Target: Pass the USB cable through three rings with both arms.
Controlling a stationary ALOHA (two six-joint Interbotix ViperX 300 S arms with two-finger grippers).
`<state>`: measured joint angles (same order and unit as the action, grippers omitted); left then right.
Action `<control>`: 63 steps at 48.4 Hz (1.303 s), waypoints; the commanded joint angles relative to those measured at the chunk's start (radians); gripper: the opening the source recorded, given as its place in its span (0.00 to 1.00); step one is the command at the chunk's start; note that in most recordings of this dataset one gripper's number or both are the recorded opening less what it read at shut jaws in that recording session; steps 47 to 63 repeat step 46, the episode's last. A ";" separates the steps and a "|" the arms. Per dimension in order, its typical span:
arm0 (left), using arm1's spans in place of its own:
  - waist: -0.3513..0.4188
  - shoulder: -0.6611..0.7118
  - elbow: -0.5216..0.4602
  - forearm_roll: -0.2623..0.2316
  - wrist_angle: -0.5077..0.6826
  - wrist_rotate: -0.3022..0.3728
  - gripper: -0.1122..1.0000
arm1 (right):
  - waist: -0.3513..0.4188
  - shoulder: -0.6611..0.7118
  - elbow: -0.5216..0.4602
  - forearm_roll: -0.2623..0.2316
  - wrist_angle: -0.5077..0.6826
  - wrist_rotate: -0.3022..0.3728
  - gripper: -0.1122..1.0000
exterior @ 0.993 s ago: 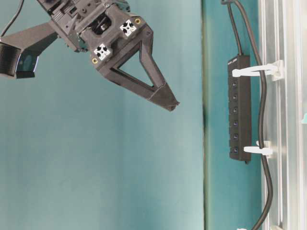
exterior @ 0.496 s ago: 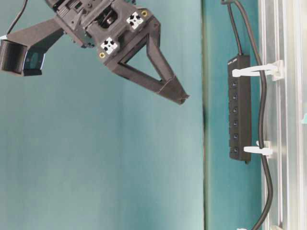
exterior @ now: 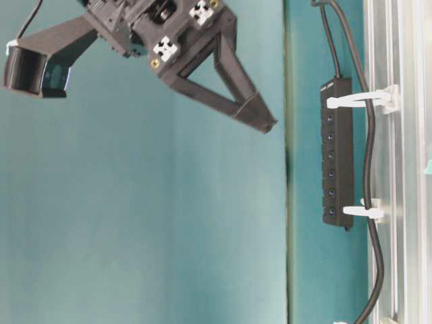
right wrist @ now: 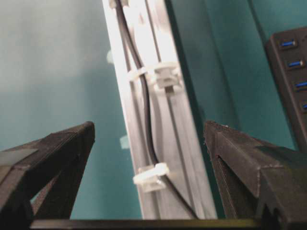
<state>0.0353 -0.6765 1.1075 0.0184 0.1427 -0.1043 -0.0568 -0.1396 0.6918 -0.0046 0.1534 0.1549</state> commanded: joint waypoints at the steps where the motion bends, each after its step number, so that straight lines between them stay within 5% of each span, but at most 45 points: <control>1: 0.002 0.000 -0.018 0.002 -0.011 -0.002 0.10 | 0.005 -0.026 0.005 -0.002 -0.005 -0.003 0.66; 63: 0.002 0.032 -0.028 0.002 -0.011 -0.002 0.10 | 0.011 -0.054 0.044 -0.002 -0.009 -0.003 0.66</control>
